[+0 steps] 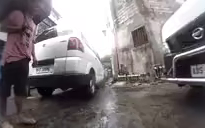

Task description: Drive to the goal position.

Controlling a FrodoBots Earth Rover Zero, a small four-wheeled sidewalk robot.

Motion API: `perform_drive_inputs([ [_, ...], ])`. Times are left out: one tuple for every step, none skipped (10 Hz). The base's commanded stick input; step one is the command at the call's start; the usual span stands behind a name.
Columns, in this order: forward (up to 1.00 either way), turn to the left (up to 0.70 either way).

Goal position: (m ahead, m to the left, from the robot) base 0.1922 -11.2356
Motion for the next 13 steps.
perform_drive_inputs([
  [0.0, 0.0],
  [0.0, 0.0],
  [0.99, 0.0],
  [0.99, 0.0],
  [0.86, 0.0],
  [0.17, 0.0],
  [0.05, 0.0],
  [0.0, 0.0],
  [0.0, 0.0],
  [0.0, 0.0],
  [0.0, 0.0],
  [0.0, 0.0],
  [0.97, 0.0],
])
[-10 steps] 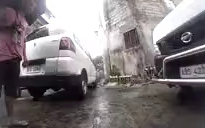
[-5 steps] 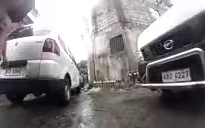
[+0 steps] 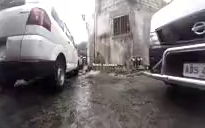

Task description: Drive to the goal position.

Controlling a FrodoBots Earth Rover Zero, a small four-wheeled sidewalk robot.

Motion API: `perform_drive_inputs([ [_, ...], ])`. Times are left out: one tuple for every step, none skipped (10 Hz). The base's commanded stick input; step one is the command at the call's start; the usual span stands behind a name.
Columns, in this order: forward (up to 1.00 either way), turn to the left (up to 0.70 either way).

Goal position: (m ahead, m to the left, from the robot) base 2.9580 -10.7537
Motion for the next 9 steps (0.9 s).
perform_drive_inputs([
  [0.99, 0.0],
  [0.99, 0.0],
  [0.99, 0.0],
  [0.99, 0.0],
  [0.99, 0.0],
  [0.99, 0.0],
  [0.99, 0.0],
  [0.99, 0.0],
  [0.99, 0.0],
])
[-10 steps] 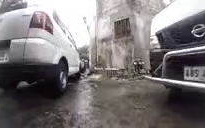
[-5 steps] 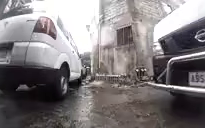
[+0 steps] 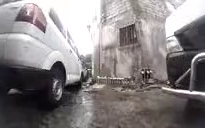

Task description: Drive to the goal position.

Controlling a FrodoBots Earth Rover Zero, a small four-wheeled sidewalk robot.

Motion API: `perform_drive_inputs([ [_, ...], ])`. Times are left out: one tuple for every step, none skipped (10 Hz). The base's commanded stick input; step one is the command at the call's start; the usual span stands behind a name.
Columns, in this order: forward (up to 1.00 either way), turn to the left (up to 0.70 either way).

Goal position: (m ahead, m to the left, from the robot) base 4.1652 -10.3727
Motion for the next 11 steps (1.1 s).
perform_drive_inputs([
  [0.99, 0.0],
  [0.99, 0.0],
  [0.99, 0.0],
  [0.99, 0.0],
  [0.99, 0.0],
  [0.99, -0.1],
  [0.99, -0.36],
  [0.0, -0.99],
  [0.0, -0.99],
  [0.0, -0.99],
  [0.0, -0.99],
])
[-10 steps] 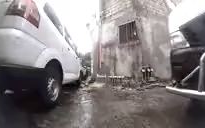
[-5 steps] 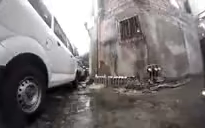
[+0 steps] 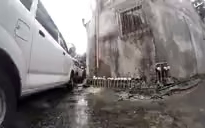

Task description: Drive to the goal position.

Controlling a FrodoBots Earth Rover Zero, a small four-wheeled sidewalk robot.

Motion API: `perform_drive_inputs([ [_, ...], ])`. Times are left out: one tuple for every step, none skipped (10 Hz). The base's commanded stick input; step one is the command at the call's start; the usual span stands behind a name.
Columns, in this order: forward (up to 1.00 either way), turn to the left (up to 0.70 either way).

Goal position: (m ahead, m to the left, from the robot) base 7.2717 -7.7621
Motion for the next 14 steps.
perform_drive_inputs([
  [0.0, -0.99],
  [0.0, -0.99],
  [0.0, -0.99],
  [0.0, -0.99],
  [0.0, -0.99],
  [0.0, -0.99],
  [0.0, -0.99],
  [0.0, -0.99],
  [0.0, -0.88],
  [0.0, 0.0],
  [0.0, 0.0],
  [0.0, 0.0],
  [0.0, 0.0],
  [0.0, 0.0],
])
